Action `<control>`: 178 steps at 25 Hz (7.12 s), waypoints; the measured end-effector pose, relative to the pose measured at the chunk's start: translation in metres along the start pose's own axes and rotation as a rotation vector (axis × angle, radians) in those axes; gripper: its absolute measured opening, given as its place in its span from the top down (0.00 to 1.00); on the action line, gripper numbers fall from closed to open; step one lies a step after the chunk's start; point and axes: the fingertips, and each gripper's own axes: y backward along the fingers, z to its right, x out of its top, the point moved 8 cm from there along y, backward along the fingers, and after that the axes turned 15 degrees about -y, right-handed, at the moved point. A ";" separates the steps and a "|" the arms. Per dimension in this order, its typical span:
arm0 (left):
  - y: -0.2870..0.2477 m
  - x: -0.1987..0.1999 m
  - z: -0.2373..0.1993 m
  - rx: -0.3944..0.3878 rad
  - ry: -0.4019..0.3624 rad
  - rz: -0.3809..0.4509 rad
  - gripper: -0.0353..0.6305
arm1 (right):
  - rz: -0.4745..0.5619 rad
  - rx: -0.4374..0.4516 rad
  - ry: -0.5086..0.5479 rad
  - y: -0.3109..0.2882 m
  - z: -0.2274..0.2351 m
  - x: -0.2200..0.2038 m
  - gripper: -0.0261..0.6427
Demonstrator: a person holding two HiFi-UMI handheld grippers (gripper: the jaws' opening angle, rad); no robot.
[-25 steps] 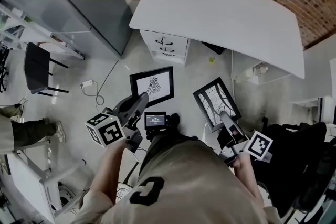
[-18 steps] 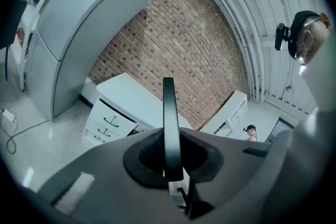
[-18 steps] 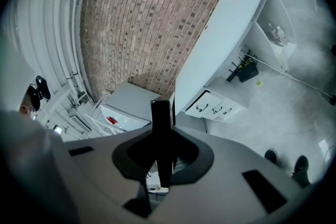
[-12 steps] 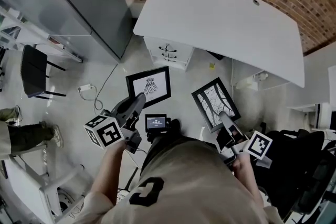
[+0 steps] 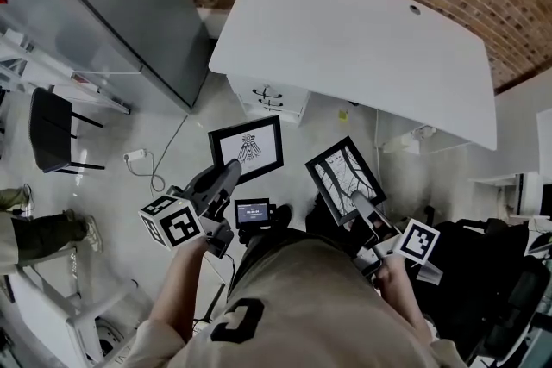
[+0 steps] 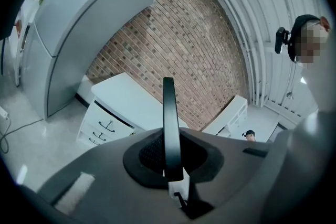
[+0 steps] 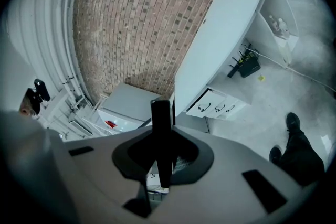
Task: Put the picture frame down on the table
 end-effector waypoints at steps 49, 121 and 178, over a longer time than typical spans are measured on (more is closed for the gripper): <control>-0.213 0.088 0.079 0.047 -0.091 -0.041 0.91 | -0.059 0.073 -0.123 0.006 0.018 0.232 0.92; -0.430 0.191 -0.134 -0.074 -0.049 -0.195 0.91 | -0.051 -0.064 -0.148 -0.195 -0.013 0.319 0.92; -0.511 0.134 -0.257 0.197 -0.203 -0.529 0.68 | -0.021 -0.097 -0.143 -0.182 -0.010 0.321 0.92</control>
